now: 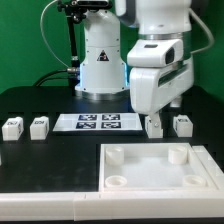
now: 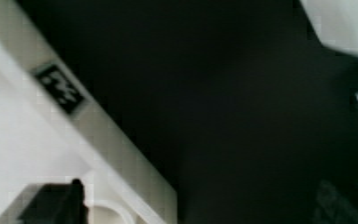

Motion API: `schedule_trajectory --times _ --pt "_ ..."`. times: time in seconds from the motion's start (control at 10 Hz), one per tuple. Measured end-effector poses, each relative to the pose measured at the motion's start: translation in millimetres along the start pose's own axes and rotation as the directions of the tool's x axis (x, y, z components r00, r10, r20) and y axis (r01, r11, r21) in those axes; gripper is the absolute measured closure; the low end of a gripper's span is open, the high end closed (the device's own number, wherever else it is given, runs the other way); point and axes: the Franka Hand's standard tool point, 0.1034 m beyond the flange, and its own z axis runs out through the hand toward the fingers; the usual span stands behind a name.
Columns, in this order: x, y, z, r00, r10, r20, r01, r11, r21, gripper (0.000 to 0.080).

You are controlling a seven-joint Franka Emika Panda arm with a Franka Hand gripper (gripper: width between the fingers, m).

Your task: Assemble one leg

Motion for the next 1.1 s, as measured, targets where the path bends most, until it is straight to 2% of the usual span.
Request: schedule_trajectory --times 0.1,0.2,0.3,0.5,0.6,0.7,0.8,1.0,1.1 --pt "9.8 0.1 -8.6 0.995 0.097 -0.015 -0.097 0.995 -0.002 0.015" --pt "3.2 11.7 -3.9 0.99 0.127 -0.057 -0.127 0.992 0.009 0.015" --pt "0.5 10.9 -1.9 0.961 0.274 -0.048 -0.273 0.962 0.024 0.015" --pt "3.6 5.9 -1.5 0.895 0.445 -0.044 -0.443 0.895 0.042 0.015" --pt "6.6 -5.5 1.1 0.801 0.598 -0.023 -0.596 0.801 0.051 0.015" --pt "13.7 -20.6 0.8 0.742 0.671 -0.012 -0.669 0.741 0.054 0.015" --pt "17.9 -29.8 0.3 0.691 0.723 -0.003 -0.721 0.69 0.058 0.015" --pt "22.8 -50.0 4.9 0.736 0.677 -0.005 -0.675 0.735 0.059 0.015" --pt "19.7 -56.8 10.2 0.773 0.634 -0.002 -0.633 0.772 0.058 0.015"
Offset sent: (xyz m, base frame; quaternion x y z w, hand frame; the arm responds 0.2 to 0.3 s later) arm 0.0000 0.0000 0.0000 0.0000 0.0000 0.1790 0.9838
